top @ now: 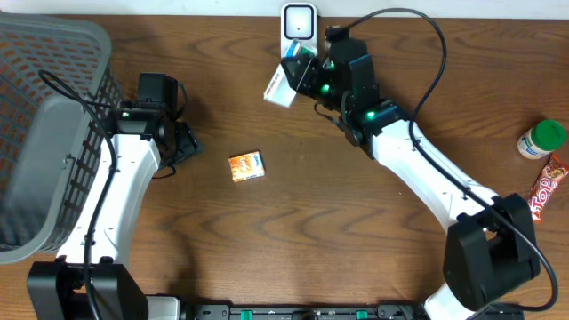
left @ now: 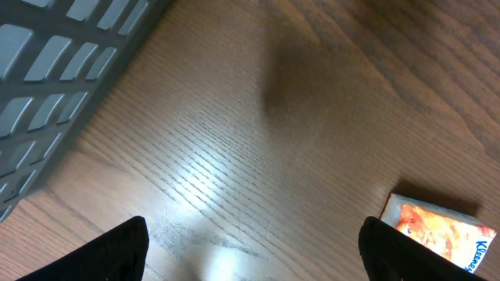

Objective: Scan the item barcode
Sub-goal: 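Raise the Panadol box to the white scanner with the right gripper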

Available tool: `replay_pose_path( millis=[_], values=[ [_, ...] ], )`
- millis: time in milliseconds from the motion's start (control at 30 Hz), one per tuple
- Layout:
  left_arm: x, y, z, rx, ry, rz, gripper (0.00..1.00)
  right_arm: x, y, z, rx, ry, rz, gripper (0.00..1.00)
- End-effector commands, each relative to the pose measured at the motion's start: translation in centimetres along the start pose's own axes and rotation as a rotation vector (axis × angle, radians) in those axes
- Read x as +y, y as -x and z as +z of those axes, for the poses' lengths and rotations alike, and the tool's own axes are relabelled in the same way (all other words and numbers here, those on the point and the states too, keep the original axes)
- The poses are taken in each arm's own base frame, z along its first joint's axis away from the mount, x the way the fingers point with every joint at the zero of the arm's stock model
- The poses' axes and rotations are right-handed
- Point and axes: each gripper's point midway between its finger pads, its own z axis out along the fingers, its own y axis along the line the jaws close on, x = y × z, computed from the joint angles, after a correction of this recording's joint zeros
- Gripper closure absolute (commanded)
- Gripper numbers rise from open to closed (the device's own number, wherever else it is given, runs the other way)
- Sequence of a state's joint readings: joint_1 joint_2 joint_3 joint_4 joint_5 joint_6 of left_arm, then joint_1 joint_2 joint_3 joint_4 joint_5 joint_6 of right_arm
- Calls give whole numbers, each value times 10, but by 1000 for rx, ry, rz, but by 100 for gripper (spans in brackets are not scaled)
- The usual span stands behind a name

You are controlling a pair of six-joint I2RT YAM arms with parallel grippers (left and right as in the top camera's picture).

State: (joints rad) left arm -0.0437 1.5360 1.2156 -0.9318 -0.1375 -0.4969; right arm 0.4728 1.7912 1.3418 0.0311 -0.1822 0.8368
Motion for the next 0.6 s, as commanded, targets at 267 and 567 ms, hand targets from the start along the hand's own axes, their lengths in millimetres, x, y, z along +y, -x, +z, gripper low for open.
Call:
replay_pose_path(
  millis=[267, 567],
  values=[
    [4, -1, 2, 1, 17, 2, 14, -30, 41, 54, -209, 153, -31, 58],
    [4, -1, 2, 1, 17, 2, 14, -75, 82, 85, -277, 293, 142, 61]
  ],
)
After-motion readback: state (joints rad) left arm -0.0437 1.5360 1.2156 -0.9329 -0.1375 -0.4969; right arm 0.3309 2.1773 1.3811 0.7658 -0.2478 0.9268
